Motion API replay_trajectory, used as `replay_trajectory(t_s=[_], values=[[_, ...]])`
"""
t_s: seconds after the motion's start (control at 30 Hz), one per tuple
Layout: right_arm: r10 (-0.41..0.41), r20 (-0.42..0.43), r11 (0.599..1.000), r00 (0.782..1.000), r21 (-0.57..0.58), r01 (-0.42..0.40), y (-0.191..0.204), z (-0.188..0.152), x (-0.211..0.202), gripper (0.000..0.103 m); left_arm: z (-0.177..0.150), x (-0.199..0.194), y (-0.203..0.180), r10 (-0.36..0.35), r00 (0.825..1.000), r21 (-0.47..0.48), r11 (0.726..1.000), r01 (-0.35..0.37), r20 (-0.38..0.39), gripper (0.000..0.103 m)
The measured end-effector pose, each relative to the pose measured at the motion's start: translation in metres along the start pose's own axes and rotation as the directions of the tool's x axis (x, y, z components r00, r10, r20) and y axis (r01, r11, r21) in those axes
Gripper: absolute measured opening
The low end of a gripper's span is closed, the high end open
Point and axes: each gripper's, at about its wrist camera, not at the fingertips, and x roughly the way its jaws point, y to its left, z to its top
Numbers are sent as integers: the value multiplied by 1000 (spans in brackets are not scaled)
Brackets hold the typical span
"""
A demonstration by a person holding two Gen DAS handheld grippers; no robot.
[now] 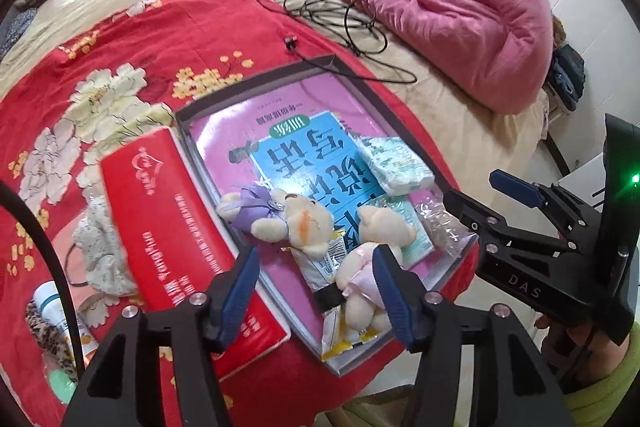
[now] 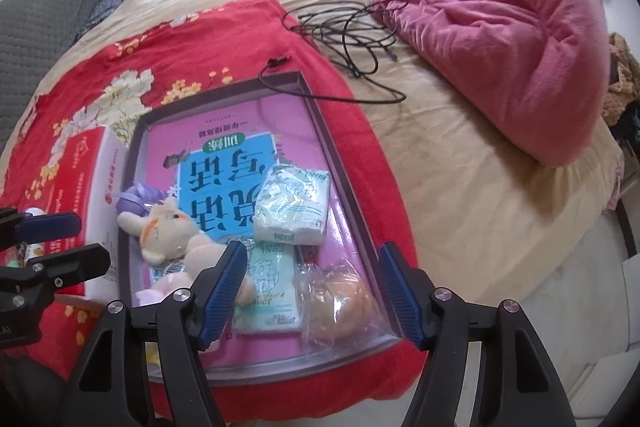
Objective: Organize soft objects
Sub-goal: 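Move both open tools back toward the pile of items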
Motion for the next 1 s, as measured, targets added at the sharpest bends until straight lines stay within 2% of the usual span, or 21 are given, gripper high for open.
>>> replay_trajectory(t_s=[0.03, 0.2, 0.5, 0.73, 1.0], values=[[3, 9, 1000, 1000, 1, -3, 1, 0, -6, 70, -1, -5, 1, 0, 1000, -3, 1000, 0, 9, 64], [14, 59, 1000, 998, -15, -13, 16, 4, -32, 70, -10, -37, 13, -5, 999, -33, 999, 7, 52, 65], [77, 121, 988, 990, -142, -60, 80, 7, -68, 71, -50, -103, 83, 86, 986, -138, 988, -67, 141, 65], [153, 132, 949, 979, -295, -109, 165, 6, -81, 71, -91, -135, 166, 163, 975, -286, 951, -115, 151, 65], [192, 74, 884, 979, -446, -140, 256, 6, -66, 71, -132, -145, 242, 200, 972, -404, 905, -134, 126, 66]])
